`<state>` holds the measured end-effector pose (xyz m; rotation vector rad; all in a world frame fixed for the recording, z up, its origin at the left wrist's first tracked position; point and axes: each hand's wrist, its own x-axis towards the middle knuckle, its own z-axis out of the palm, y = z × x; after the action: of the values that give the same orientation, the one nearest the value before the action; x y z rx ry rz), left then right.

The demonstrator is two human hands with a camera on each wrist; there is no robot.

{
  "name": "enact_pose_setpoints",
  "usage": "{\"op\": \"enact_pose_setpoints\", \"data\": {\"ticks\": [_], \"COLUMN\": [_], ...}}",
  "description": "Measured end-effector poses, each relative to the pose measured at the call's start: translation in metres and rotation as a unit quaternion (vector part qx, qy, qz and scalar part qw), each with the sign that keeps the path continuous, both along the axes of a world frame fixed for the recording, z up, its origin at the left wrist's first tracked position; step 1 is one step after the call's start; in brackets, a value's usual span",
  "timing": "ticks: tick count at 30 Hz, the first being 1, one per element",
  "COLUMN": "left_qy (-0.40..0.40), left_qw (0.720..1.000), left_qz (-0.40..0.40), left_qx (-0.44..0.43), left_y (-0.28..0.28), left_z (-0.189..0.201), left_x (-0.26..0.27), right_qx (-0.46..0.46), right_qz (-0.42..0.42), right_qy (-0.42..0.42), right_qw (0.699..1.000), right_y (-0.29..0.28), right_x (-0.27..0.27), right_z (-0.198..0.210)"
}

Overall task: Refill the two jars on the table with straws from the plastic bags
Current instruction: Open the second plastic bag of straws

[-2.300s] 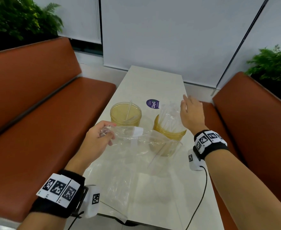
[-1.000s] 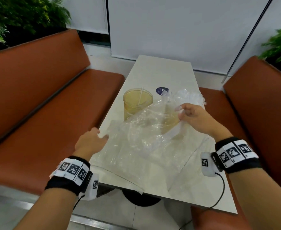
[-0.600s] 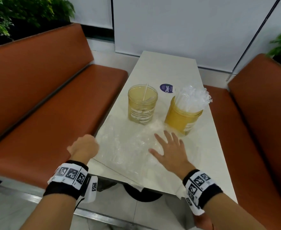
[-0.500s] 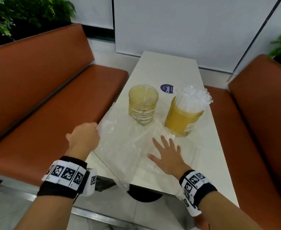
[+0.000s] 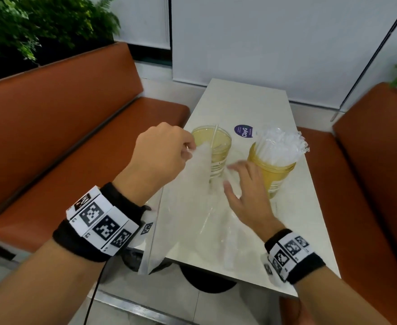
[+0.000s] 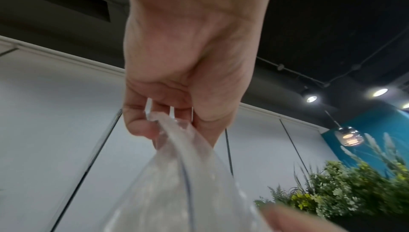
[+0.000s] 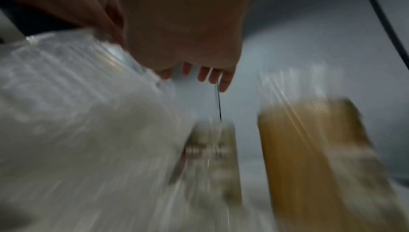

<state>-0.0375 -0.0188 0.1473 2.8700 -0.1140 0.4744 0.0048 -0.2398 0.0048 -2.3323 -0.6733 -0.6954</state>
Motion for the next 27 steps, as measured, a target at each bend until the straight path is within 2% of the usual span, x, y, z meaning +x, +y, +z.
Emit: {"op": "enact_pose_setpoints", "data": {"ticks": [2, 4, 6, 8, 12, 16, 19, 23, 27], "left_qy": [-0.02, -0.039, -0.06, -0.074, -0.088, -0.111, -0.066, 0.0, 0.032], "left_qw": [0.999, 0.997, 0.994, 0.991, 0.986, 0.988, 0.989, 0.967, 0.941], "left_qz": [-0.026, -0.061, -0.092, -0.111, -0.134, -0.072, -0.043, -0.103, -0.129], "left_qx": [0.006, 0.007, 0.009, 0.017, -0.033, -0.082, -0.126, -0.234, -0.312], "left_y": [-0.005, -0.011, -0.013, -0.01, 0.005, 0.02, 0.029, 0.019, -0.016], "left_z": [0.003, 0.004, 0.001, -0.003, -0.011, -0.005, 0.004, 0.016, 0.008], "left_x": [-0.002, -0.005, -0.007, -0.007, -0.01, -0.018, -0.021, -0.02, -0.005], "right_qx": [-0.038, -0.058, -0.03, -0.002, 0.079, 0.141, 0.203, 0.242, 0.263], "right_qz": [0.097, 0.19, 0.258, 0.28, 0.248, 0.202, 0.181, 0.155, 0.126], "right_qy": [0.002, 0.095, 0.171, 0.211, 0.246, 0.226, 0.231, 0.267, 0.344], "right_qw": [0.995, 0.976, 0.95, 0.936, 0.934, 0.942, 0.934, 0.92, 0.892], "right_y": [0.012, 0.029, 0.043, 0.048, 0.048, 0.043, 0.034, 0.016, 0.004], "right_x": [0.006, 0.017, 0.027, 0.032, 0.031, 0.04, 0.042, 0.047, 0.047], "right_z": [0.04, 0.064, 0.071, 0.068, 0.054, 0.054, 0.071, 0.091, 0.082]}}
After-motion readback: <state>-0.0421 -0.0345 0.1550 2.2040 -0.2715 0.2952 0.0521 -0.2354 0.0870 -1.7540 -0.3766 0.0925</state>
